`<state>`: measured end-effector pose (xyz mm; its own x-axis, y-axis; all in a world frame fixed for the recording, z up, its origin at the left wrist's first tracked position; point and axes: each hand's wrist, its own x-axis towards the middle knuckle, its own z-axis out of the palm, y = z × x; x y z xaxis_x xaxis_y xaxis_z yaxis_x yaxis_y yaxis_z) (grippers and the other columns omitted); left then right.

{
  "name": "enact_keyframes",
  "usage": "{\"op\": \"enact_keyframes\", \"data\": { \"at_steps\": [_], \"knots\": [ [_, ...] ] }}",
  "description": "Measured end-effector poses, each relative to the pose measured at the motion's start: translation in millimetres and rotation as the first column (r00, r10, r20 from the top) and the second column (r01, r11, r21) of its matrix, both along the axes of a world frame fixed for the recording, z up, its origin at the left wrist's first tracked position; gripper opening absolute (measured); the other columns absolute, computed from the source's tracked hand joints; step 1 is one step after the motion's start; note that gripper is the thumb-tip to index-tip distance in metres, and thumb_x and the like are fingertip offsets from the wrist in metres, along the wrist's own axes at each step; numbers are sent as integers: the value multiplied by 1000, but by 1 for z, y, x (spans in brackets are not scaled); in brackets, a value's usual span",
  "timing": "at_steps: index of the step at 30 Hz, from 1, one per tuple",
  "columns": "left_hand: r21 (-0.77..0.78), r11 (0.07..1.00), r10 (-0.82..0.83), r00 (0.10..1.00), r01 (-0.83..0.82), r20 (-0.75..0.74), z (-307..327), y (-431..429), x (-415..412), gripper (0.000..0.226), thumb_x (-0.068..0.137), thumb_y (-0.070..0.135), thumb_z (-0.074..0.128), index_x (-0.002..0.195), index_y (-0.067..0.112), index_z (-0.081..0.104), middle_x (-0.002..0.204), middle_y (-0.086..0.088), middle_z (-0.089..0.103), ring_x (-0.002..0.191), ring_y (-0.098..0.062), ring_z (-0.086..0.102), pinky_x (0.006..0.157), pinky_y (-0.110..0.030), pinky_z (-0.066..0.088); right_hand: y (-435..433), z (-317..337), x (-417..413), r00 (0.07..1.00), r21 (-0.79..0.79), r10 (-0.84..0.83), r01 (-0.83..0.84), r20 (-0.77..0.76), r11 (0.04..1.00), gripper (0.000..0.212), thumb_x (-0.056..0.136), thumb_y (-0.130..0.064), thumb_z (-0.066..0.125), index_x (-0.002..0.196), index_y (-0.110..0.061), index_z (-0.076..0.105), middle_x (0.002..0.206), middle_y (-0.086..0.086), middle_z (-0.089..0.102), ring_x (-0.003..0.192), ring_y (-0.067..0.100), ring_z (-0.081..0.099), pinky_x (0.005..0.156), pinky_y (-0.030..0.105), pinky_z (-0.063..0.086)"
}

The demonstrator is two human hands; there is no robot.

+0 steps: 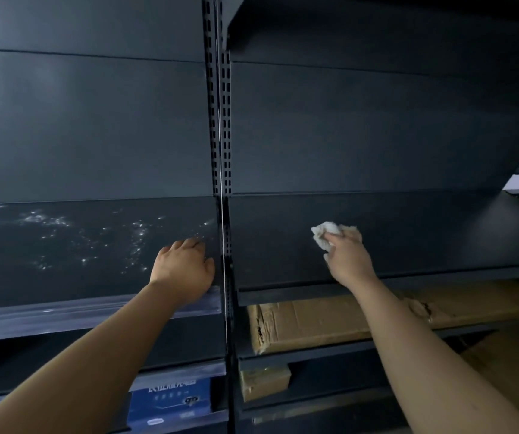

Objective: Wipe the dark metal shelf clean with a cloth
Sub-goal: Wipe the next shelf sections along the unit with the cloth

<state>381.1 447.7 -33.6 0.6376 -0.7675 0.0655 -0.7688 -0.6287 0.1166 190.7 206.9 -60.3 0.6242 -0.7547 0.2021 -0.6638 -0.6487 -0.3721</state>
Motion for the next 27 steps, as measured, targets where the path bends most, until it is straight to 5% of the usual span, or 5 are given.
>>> {"op": "enact_keyframes", "data": {
  "at_steps": [10,16,19,23,27],
  "knots": [
    [-15,999,40,999,-40,-8,-5,63,18,42,98,35,31,125,12,54,134,-3,52,122,-26,47,100,-38,35,174,5,86,944,15,275,-282,184,959,49,87,2,49,130,-20,55,138,8,43,120,25,48,97,32,43],
    [-33,996,83,996,-84,-20,-3,89,35,45,97,33,32,132,12,50,142,-2,46,128,-24,43,103,-37,33,136,29,65,933,154,41,-103,357,983,46,89,-5,48,130,-25,55,130,9,46,93,16,50,75,19,41],
    [-51,992,110,993,-112,-31,-5,93,36,43,97,33,33,130,12,52,141,-2,48,127,-24,44,102,-38,34,102,26,56,980,173,-63,30,189,984,44,84,-4,55,125,-21,58,131,12,45,105,24,52,79,23,40],
    [-81,988,127,991,-130,-35,-7,93,32,40,96,30,34,124,11,55,137,-1,51,122,-24,48,99,-37,36,124,14,82,977,189,194,-208,88,960,49,82,-10,59,126,-31,58,138,3,40,105,19,55,82,22,43],
    [-52,992,114,993,-115,-25,-4,93,34,42,96,32,35,130,14,52,143,1,46,124,-23,47,101,-36,35,143,28,97,917,365,266,-367,298,856,38,92,-14,46,122,-30,62,110,1,64,68,2,60,66,20,50]
  ]
}}
